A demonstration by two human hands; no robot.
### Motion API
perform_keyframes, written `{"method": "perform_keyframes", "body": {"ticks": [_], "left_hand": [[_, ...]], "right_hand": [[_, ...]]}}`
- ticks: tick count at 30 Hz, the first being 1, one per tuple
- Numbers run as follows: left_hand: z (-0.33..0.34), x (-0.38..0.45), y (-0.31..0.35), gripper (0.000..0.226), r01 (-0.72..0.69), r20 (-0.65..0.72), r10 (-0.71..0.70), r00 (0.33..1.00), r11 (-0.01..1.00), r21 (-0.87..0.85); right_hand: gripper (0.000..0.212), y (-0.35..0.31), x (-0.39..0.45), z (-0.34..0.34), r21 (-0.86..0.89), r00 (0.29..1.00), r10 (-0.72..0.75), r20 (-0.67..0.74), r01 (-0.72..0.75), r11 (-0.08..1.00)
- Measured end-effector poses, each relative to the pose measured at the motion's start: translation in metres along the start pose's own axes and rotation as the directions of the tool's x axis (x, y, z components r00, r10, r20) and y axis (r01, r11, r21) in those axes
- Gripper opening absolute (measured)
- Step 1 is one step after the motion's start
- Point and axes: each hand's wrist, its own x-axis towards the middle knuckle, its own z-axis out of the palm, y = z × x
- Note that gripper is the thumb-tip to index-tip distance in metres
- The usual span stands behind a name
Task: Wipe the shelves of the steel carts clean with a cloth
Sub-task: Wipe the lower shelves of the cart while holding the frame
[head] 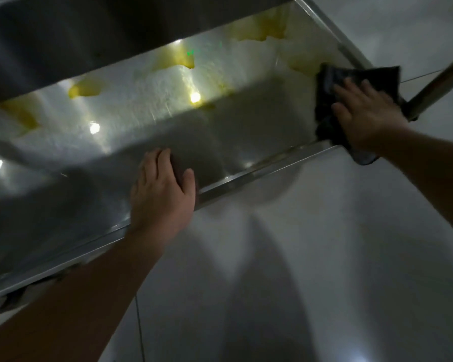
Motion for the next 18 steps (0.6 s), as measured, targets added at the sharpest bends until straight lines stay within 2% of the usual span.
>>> {"method": "perform_keyframes", "body": {"ticks": [2, 4, 6, 8, 9, 11, 12, 13, 15, 18], "left_hand": [[0.001, 0.0, -0.002, 0.062, -0.006, -0.006, 0.006, 1.0, 1.0, 0.008], [0.003, -0.001, -0.004, 0.063, -0.01, -0.01, 0.01, 1.0, 1.0, 0.014], [0.004, -0.002, -0.007, 0.063, -0.009, -0.013, 0.01, 1.0, 1.0, 0.026], [0.005, -0.003, -0.009, 0.063, -0.015, -0.018, 0.016, 1.0, 0.999, 0.037], [0.005, -0.003, -0.011, 0.063, -0.022, -0.018, 0.022, 1.0, 0.999, 0.038], [0.004, -0.003, -0.014, 0.062, -0.032, -0.016, 0.032, 0.999, 0.999, 0.032], [0.003, -0.003, -0.015, 0.062, -0.035, -0.014, 0.035, 0.999, 0.999, 0.029], [0.003, -0.003, -0.016, 0.062, -0.036, -0.014, 0.036, 0.999, 0.999, 0.026], [0.002, -0.003, -0.015, 0.064, -0.032, -0.021, 0.033, 0.999, 0.999, 0.019], [0.0, -0.004, -0.012, 0.067, -0.026, -0.032, 0.026, 0.999, 1.0, 0.003]], "right_hand": [[0.067, -0.001, 0.004, 0.0, 0.112, 0.986, 0.168, -0.012, -0.166, 0.98], [0.071, -0.026, -0.005, -0.003, 0.172, 0.975, 0.224, 0.01, -0.222, 0.96], [0.08, -0.062, -0.026, 0.001, 0.15, 0.993, 0.119, 0.022, -0.121, 0.981], [0.086, -0.104, -0.058, 0.009, 0.16, 0.996, -0.088, -0.013, 0.089, 0.983], [0.085, -0.124, -0.074, 0.013, 0.17, 0.976, -0.216, -0.036, 0.219, 0.961], [0.078, -0.148, -0.093, 0.02, 0.115, 0.886, -0.46, -0.058, 0.464, 0.878], [0.074, -0.147, -0.093, 0.021, 0.083, 0.844, -0.532, -0.064, 0.536, 0.84], [0.071, -0.139, -0.091, 0.02, 0.069, 0.819, -0.569, -0.07, 0.573, 0.817], [0.065, -0.115, -0.089, 0.021, 0.085, 0.82, -0.56, -0.113, 0.57, 0.817], [0.059, -0.058, -0.088, 0.027, 0.118, 0.885, -0.39, -0.255, 0.429, 0.896]]}}
